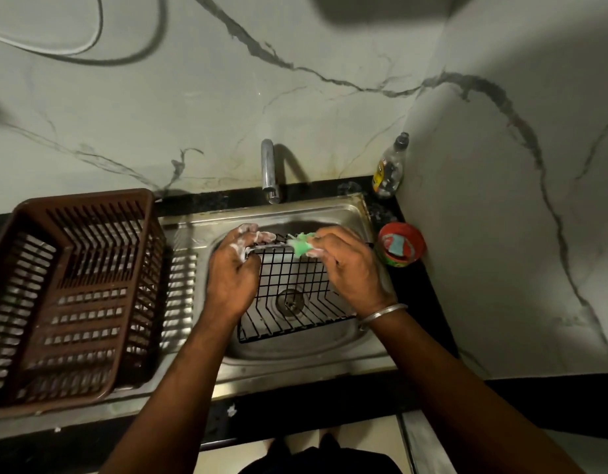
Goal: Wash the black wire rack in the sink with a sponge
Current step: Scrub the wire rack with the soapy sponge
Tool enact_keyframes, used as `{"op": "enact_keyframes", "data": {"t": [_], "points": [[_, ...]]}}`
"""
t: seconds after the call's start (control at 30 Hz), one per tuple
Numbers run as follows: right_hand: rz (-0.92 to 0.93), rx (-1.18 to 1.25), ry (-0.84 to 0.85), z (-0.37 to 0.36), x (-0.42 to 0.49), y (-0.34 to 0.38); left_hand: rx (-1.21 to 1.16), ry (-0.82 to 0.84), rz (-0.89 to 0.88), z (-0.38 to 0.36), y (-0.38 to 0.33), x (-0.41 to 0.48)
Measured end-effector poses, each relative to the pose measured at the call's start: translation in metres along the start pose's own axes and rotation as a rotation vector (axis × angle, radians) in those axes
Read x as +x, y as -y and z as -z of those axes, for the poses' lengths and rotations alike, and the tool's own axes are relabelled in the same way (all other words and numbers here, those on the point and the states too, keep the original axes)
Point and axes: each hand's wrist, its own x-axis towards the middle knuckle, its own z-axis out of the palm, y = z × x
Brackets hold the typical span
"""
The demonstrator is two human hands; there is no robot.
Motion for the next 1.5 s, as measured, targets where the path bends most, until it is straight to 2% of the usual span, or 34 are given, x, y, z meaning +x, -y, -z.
{"op": "enact_keyframes", "data": {"t": [0.17, 0.27, 0.37, 0.5, 0.63, 0.8, 0.93, 1.07, 1.23, 1.4, 1.5], "points": [[-0.014, 0.015, 0.016, -0.008, 0.005, 0.014, -0.113, -0.002, 0.038, 0.0, 0.007, 0.002], [-0.007, -0.005, 0.035, 0.0, 0.007, -0.006, -0.199, 0.011, 0.092, 0.008, 0.009, 0.006], [-0.05, -0.021, 0.037, 0.003, 0.006, -0.006, -0.182, 0.005, 0.084, 0.009, 0.008, 0.006], [0.023, -0.003, 0.049, -0.003, 0.014, 0.001, -0.25, 0.004, 0.133, 0.014, 0.007, 0.009], [-0.061, -0.04, 0.019, 0.013, 0.004, -0.027, -0.279, -0.004, 0.144, 0.026, 0.003, 0.01], [0.045, -0.05, 0.082, 0.007, 0.011, -0.016, -0.341, 0.009, 0.18, 0.027, 0.005, 0.008], [-0.064, -0.089, 0.046, 0.023, 0.006, -0.034, -0.366, -0.003, 0.191, 0.035, 0.005, 0.009], [0.037, -0.073, 0.075, 0.01, 0.012, -0.022, -0.395, -0.008, 0.241, 0.029, 0.007, 0.009], [-0.105, -0.081, 0.026, 0.019, 0.004, -0.042, -0.427, -0.052, 0.281, 0.038, 0.011, 0.011], [0.057, -0.117, 0.056, 0.008, 0.012, -0.018, -0.442, -0.003, 0.304, 0.034, 0.013, 0.011], [-0.033, -0.148, 0.022, 0.023, 0.004, -0.034, -0.44, -0.002, 0.293, 0.044, 0.013, 0.012]]}}
